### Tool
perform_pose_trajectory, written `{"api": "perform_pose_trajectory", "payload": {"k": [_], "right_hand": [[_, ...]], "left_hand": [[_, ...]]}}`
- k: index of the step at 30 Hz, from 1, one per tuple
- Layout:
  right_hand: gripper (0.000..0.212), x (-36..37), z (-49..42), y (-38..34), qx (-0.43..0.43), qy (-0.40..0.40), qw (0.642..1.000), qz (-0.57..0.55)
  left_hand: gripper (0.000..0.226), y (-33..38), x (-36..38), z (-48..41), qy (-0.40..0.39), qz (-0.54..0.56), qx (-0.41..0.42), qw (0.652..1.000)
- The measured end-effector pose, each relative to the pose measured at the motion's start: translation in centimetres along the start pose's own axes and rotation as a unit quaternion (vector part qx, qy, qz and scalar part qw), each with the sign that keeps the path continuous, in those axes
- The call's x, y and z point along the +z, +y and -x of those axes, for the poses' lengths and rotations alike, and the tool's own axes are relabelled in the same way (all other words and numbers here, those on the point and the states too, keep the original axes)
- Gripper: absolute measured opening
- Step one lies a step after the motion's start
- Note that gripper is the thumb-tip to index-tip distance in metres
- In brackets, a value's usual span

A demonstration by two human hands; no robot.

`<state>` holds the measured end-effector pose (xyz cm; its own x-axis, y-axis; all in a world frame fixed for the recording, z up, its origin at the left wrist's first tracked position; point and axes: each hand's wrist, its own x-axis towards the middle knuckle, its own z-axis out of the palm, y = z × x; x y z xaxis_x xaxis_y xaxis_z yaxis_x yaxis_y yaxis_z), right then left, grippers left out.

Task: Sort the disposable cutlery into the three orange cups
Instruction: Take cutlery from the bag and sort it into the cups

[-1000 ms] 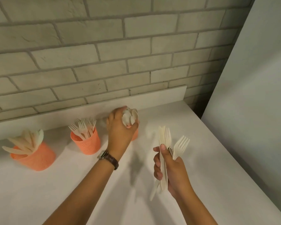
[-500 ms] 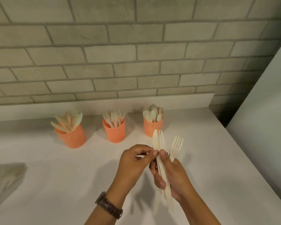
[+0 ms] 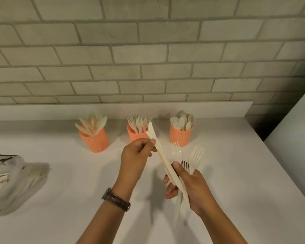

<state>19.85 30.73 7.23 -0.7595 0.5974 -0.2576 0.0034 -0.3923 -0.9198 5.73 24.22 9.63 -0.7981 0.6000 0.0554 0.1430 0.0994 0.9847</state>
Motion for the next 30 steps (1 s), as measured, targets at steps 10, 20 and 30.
{"api": "perform_pose_trajectory", "payload": {"k": [10, 20, 30], "right_hand": [[0.037, -2.2, -1.3, 1.3, -0.008, 0.085, 0.996, -0.025], [0.039, -1.8, -3.0, 2.6, 0.016, 0.081, 0.996, -0.019], [0.052, 0.3, -4.1, 3.2, 0.039, 0.043, 0.998, 0.002]], "left_hand": [[0.01, 3.5, -6.8, -10.3, 0.206, 0.019, 0.163, 0.965], [0.024, -0.6, -14.8, -13.3, 0.292, -0.123, 0.154, 0.936], [0.029, -7.4, -16.0, -13.8, 0.214, -0.293, 0.016, 0.932]]}}
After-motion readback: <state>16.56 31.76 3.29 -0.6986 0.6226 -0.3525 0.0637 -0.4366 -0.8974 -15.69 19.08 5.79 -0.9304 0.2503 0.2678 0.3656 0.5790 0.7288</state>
